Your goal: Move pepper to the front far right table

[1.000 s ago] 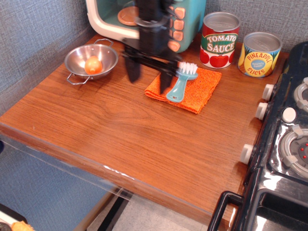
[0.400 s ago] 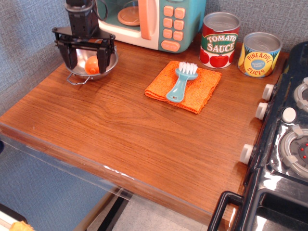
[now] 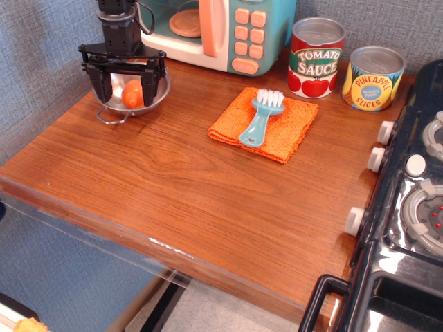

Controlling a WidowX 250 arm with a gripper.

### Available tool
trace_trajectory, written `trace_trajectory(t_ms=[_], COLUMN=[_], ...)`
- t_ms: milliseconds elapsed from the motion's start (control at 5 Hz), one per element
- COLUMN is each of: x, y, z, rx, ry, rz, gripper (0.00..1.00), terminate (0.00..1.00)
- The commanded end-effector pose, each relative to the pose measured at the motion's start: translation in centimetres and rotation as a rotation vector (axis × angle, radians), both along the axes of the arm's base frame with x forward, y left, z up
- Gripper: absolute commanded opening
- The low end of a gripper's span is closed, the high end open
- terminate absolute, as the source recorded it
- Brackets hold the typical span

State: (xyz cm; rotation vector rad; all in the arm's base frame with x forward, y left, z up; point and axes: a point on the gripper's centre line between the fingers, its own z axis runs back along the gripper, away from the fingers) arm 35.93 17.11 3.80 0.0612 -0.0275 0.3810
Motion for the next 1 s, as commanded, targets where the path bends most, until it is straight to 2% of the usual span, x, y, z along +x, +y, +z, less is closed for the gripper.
trace_trajectory(t_ms=[0, 200, 400, 600, 800], x=[1.4, 1.5, 1.5, 2.1, 2.7], y=[1.6, 2.2, 2.2, 1.4, -1.1], z=[0.6, -0.2, -0.1, 2.2, 6.7], rx=[0.026, 0.026, 0.020, 0.037, 0.092], ry=[-0.005, 0.006, -0.008, -0.071, -0.196], rz=[0.037, 0.062, 0.060, 0.018, -0.063], gripper=[1.00, 1.00, 0.00, 0.00, 0.00], terminate=[0.00, 0.00, 0.00, 0.00, 0.00])
